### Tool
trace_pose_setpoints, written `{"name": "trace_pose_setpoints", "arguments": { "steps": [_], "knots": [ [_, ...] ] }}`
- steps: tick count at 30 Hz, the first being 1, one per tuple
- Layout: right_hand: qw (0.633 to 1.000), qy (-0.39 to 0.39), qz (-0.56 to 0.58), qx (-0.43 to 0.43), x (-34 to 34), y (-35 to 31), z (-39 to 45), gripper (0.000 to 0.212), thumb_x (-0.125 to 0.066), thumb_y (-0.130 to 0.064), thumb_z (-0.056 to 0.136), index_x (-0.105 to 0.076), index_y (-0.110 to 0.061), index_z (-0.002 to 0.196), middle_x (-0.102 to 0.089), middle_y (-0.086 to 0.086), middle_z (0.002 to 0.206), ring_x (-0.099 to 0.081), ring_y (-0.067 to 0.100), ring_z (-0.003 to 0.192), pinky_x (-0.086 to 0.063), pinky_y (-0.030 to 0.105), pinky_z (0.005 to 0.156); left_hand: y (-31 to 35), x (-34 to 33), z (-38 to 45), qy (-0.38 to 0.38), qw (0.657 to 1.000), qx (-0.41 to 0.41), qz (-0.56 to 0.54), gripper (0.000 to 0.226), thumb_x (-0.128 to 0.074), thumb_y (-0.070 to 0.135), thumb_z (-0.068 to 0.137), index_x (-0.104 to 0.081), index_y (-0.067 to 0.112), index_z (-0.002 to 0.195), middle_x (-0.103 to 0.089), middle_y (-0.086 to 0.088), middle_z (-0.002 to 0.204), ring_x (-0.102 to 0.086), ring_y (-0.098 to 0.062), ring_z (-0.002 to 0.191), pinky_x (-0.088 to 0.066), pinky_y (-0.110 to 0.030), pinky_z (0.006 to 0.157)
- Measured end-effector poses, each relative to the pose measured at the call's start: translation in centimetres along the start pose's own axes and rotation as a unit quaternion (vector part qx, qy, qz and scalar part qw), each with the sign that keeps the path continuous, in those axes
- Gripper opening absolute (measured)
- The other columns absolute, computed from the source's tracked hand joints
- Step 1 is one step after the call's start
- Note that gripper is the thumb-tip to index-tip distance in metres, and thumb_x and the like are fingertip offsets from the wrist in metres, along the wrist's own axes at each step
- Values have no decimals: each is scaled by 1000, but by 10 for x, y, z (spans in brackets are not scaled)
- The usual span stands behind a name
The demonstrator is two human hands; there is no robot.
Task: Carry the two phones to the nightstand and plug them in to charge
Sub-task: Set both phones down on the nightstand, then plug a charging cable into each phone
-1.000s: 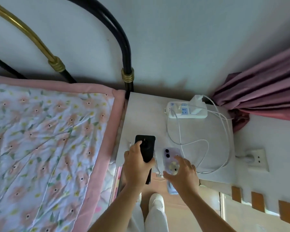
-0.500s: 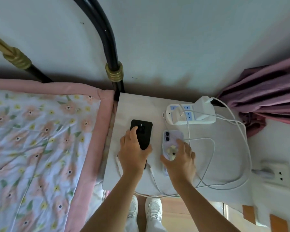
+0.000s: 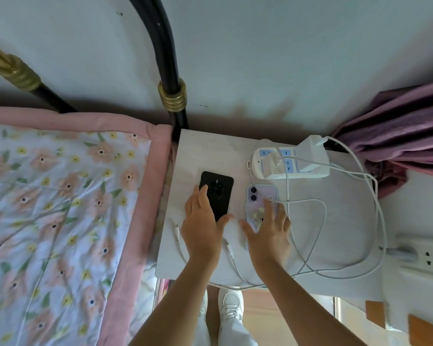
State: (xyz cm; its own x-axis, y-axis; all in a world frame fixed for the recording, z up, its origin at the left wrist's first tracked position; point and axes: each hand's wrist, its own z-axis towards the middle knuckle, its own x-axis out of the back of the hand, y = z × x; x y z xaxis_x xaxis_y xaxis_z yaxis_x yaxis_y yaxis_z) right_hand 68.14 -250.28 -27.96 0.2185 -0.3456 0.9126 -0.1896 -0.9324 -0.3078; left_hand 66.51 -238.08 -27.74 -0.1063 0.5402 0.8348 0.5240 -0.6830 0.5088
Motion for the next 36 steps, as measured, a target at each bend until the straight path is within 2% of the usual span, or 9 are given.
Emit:
{"name": "trace_pose_setpoints", "arguments": {
  "steps": [3, 6, 11, 15, 19, 23, 29, 31, 36],
  "knots": [
    [1000, -29, -8, -4, -2, -2, -1, 77, -60, -46, 86, -24, -21, 149, -19, 17, 157, -23, 33, 143, -49, 48, 95, -3, -2, -2, -11, 999, -19, 32, 98, -62, 60, 70, -21, 13, 146, -30, -8, 153, -34, -24, 137, -55, -36, 81],
    [997, -71, -20, -9, -4, -2, -3, 77, -45, -50, 93, -3, -23, 152, 2, 18, 160, -4, 31, 148, -25, 43, 117, -3, -4, -4, -42, 998, -21, 32, 108, -58, 62, 70, -2, 16, 149, -12, -8, 159, -22, -23, 144, -55, -35, 87],
    [994, -106, -23, -11, 4, -3, -5, 75, -32, -55, 95, 9, -24, 151, 12, 14, 160, 5, 28, 149, -8, 41, 120, -1, 4, -5, -66, 998, -12, -13, 113, -55, 65, 67, 7, 18, 148, -3, -3, 160, -16, -19, 145, -54, -32, 85],
    [998, -52, 14, 41, 11, -5, -9, 62, -46, -41, 95, -23, -20, 149, -11, 8, 161, -18, 26, 147, -24, 45, 118, -14, 16, -15, 4, 998, -9, -61, 91, -55, 60, 76, -17, 18, 147, -30, -1, 154, -36, -19, 137, -52, -35, 88],
    [993, -40, 56, 91, 9, -14, -15, 45, -52, -32, 93, -47, -21, 136, -33, 1, 154, -36, 24, 139, -38, 42, 110, -34, 24, -27, 105, 989, 56, -89, 62, -70, 39, 77, -46, 13, 128, -57, -7, 126, -54, -27, 113, -50, -39, 84],
    [988, -64, 90, 109, 5, -25, -18, 43, -51, -32, 95, -45, -24, 137, -36, -1, 153, -34, 20, 141, -38, 39, 110, -53, 26, -32, 101, 970, 166, -145, 50, -75, 31, 74, -51, 14, 115, -62, -4, 106, -57, -26, 95, -45, -33, 68],
    [972, -138, 110, 157, 2, -35, -15, 50, -49, -29, 96, -34, -33, 143, -23, -10, 157, -33, 13, 140, -39, 32, 108, -62, 25, -36, 86, 963, 183, -177, 13, -67, 25, 82, -62, 17, 91, -68, 5, 82, -62, -16, 74, -37, -20, 55],
    [969, -153, 109, 162, 2, -36, -13, 53, -51, -29, 95, -32, -34, 144, -20, -12, 157, -35, 13, 139, -43, 34, 106, -63, 26, -38, 80, 964, 184, -177, 7, -64, 25, 84, -64, 19, 88, -67, 7, 80, -60, -13, 74, -35, -16, 56],
    [970, -157, 94, 163, 1, -35, -10, 55, -54, -30, 93, -33, -33, 144, -20, -12, 157, -45, 16, 132, -48, 34, 102, -59, 26, -44, 64, 963, 168, -199, 5, -61, 25, 87, -61, 21, 91, -66, 8, 86, -62, -11, 79, -46, -26, 66]
  ]
}}
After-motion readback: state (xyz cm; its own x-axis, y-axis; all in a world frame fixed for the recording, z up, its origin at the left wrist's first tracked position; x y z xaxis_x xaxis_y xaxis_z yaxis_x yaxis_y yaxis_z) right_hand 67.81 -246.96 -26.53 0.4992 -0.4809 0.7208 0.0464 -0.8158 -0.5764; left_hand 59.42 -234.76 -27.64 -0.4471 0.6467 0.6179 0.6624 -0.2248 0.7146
